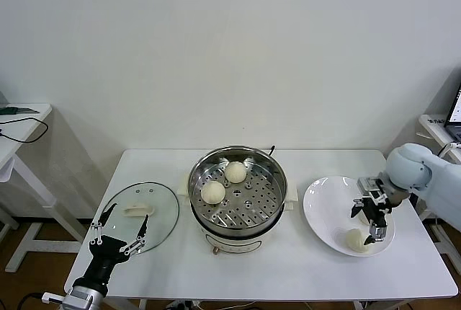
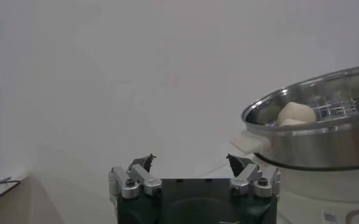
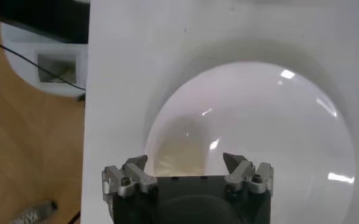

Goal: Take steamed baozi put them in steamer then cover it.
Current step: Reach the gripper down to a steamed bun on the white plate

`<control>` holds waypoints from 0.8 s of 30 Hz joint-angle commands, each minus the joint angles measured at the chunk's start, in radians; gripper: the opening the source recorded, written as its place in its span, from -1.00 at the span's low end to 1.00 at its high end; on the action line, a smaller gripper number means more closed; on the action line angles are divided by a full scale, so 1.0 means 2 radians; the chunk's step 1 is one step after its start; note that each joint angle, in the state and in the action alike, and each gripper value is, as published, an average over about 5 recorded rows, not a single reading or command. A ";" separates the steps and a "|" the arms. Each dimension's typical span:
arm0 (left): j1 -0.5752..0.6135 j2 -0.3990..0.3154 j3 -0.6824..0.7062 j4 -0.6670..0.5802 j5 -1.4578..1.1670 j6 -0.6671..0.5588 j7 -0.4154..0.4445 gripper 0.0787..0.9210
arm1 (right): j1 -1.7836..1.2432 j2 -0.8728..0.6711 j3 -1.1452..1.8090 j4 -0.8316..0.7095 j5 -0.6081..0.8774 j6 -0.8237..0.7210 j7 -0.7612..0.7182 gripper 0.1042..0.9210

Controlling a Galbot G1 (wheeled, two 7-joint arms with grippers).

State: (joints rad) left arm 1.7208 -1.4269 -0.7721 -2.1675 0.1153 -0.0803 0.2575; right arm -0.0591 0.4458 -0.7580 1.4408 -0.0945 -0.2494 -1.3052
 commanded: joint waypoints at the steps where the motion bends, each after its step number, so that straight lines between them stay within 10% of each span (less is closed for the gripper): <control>1: 0.001 -0.001 0.002 0.000 0.002 -0.001 -0.001 0.77 | -0.067 -0.003 0.057 -0.014 -0.040 0.011 0.002 0.76; 24: -0.003 0.002 0.008 0.003 0.005 0.000 -0.005 0.77 | -0.086 0.041 0.074 -0.049 -0.056 0.009 0.007 0.76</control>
State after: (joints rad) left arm 1.7138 -1.4222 -0.7578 -2.1626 0.1253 -0.0807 0.2480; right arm -0.2117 0.5179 -0.6258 1.3502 -0.1939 -0.2341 -1.2925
